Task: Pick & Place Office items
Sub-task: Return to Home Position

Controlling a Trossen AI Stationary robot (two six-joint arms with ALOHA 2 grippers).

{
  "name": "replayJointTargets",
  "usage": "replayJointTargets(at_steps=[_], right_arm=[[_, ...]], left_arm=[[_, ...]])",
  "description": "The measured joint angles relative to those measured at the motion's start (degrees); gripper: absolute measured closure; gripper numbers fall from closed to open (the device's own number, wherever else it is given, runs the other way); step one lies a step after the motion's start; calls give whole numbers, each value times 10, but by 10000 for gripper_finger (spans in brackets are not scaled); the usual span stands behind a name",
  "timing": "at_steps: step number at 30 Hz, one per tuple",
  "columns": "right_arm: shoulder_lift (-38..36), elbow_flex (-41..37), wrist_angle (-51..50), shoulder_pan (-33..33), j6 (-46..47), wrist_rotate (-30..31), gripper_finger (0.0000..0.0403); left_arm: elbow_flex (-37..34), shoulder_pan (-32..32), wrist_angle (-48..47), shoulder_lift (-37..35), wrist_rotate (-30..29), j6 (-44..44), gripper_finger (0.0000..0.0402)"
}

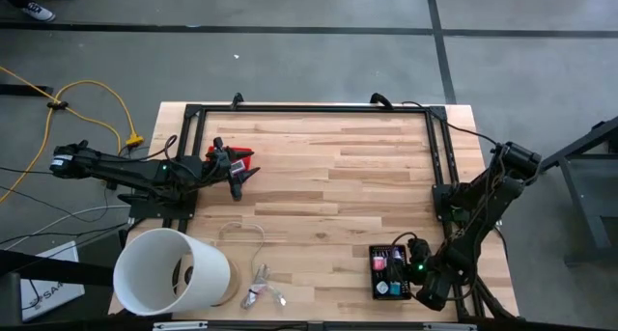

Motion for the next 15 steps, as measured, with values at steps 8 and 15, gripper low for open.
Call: replayJointTargets(at_steps=[8, 15], right_arm=[[-10, 0, -3, 0, 0, 18, 195], [-53, 0, -37, 0, -8, 56, 195]], left_arm=[[0, 0, 0, 0, 0, 0, 175], [0, 0, 0, 0, 0, 0, 175]])
